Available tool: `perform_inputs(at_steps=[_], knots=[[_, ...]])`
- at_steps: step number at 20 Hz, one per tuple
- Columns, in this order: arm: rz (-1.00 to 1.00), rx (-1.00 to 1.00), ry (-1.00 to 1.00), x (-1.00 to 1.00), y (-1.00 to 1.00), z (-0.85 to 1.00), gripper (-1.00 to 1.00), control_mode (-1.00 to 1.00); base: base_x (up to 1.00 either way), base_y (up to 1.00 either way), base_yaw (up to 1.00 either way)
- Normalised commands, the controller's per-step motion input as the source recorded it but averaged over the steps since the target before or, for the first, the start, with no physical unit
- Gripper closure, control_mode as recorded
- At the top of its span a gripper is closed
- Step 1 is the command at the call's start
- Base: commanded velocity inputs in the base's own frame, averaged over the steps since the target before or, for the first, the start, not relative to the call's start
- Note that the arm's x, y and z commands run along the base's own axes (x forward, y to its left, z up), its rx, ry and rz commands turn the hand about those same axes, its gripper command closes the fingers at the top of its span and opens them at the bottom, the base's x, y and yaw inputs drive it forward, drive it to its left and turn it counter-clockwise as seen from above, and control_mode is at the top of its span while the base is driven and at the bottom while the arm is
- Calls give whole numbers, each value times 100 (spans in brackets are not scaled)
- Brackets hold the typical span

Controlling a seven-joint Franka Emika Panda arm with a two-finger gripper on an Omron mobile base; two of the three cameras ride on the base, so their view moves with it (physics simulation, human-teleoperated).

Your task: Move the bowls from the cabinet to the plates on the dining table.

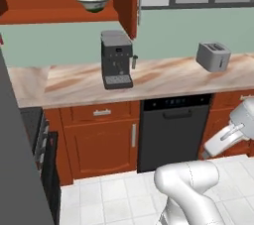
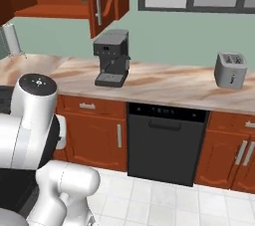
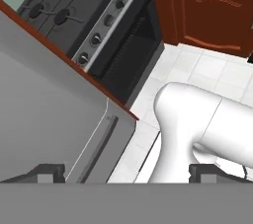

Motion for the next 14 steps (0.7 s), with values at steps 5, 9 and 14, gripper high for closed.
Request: perform_inputs(at_steps=[5,9,14], knots=[[0,0,0,0,0,0,-100,100,16,64,0],[0,0,0,0,0,0,-100,100,31,42,0],[0,0,0,0,0,0,-100,100,38,39,0]])
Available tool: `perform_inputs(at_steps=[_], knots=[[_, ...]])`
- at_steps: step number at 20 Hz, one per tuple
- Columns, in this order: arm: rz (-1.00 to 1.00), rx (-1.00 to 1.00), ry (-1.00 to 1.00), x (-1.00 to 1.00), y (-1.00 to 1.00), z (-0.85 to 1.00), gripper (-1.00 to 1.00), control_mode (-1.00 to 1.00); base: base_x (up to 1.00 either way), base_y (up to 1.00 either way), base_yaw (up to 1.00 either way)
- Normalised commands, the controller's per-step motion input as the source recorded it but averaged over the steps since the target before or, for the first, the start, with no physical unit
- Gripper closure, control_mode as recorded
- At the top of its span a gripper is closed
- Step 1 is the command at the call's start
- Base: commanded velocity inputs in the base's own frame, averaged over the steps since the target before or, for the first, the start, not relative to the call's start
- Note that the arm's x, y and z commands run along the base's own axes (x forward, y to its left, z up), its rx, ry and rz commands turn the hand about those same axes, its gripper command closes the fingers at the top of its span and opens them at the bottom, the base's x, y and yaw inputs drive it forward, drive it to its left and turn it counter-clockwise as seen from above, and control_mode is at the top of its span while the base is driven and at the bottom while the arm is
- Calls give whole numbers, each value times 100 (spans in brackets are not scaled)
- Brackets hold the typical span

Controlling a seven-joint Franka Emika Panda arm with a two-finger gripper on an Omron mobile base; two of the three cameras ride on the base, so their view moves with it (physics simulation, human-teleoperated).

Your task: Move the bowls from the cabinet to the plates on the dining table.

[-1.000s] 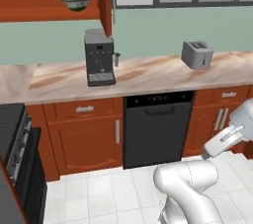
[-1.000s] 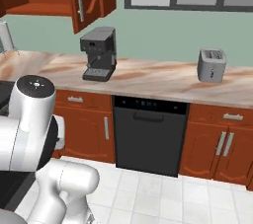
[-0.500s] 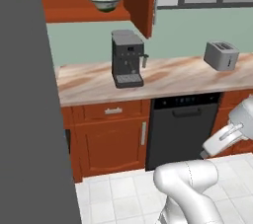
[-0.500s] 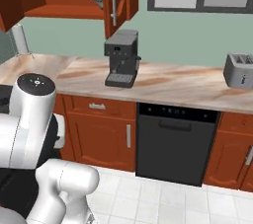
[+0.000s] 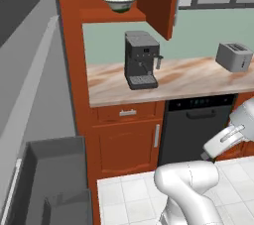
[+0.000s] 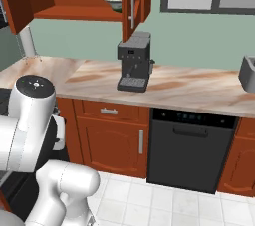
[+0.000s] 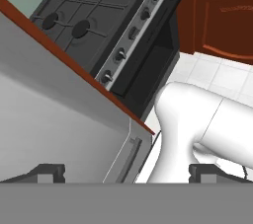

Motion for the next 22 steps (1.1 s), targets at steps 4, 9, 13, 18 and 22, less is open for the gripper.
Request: perform_inputs(at_steps=[4,9,13,18,22], knots=[[0,0,0,0,0,0,-100,100,49,35,0],[0,0,0,0,0,0,-100,100,48,36,0],[0,0,0,0,0,0,-100,100,43,41,0],[0,0,0,0,0,0,-100,100,40,27,0],[0,0,0,0,0,0,-100,100,51,16,0]])
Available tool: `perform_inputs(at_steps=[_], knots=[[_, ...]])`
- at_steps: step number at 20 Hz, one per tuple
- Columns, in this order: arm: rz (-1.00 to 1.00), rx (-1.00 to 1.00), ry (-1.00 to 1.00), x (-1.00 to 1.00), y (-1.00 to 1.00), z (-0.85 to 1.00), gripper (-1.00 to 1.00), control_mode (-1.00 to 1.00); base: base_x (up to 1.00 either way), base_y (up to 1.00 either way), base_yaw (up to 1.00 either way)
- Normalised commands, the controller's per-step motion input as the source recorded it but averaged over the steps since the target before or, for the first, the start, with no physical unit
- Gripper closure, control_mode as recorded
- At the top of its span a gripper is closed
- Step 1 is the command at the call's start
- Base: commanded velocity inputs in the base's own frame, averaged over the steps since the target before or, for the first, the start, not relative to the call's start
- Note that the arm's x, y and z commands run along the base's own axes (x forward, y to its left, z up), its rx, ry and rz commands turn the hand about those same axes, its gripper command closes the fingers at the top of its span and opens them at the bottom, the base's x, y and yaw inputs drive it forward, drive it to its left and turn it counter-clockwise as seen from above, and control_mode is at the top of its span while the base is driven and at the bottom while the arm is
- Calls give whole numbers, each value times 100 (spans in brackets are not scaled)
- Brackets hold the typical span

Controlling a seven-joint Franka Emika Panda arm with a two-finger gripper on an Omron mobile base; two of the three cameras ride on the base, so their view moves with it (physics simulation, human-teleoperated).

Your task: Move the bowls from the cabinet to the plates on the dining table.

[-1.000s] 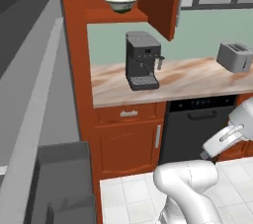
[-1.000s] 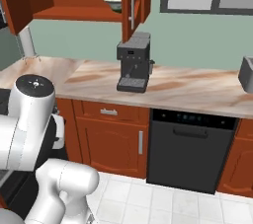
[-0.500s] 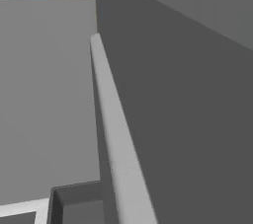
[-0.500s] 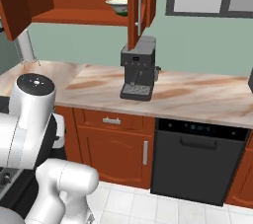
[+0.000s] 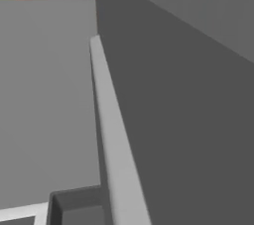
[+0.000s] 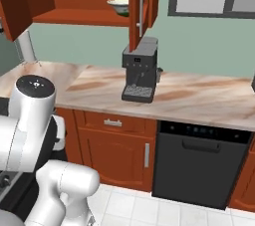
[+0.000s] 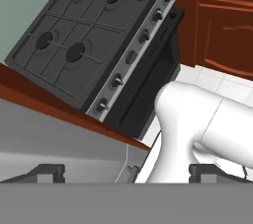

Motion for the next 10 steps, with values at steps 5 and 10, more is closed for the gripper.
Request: perform_inputs(at_steps=[5,10], knots=[[0,0,0,0,0,0,-100,100,73,3,0],[0,0,0,0,0,0,-100,100,62,8,0]])
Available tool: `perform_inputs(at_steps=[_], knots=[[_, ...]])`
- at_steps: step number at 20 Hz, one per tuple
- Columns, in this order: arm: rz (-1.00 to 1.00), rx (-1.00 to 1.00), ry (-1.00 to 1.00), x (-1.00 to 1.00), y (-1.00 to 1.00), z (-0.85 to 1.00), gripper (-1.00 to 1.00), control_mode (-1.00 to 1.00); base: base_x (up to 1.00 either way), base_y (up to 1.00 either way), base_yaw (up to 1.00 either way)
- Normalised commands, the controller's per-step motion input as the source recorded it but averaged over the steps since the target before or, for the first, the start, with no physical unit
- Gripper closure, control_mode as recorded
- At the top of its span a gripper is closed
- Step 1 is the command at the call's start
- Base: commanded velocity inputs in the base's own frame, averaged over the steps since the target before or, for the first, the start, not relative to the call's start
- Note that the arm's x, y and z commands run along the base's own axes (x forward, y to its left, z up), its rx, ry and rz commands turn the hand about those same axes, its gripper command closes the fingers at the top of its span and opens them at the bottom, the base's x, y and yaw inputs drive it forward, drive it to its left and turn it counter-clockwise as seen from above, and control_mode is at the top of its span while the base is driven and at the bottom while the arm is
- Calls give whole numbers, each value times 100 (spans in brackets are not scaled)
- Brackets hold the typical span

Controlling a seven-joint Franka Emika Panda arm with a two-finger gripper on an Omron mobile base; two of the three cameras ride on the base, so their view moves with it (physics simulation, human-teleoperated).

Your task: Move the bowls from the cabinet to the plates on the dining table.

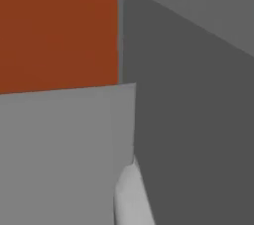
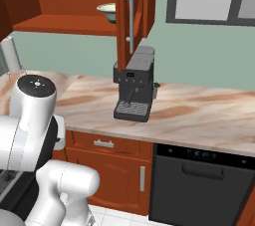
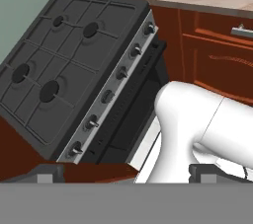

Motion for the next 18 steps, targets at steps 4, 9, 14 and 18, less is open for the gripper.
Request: perform_inputs(at_steps=[4,9,14,18], knots=[[0,0,0,0,0,0,-100,100,30,30,0],[0,0,0,0,0,0,-100,100,18,41,0],[0,0,0,0,0,0,-100,100,41,52,0],[0,0,0,0,0,0,-100,100,54,66,0]])
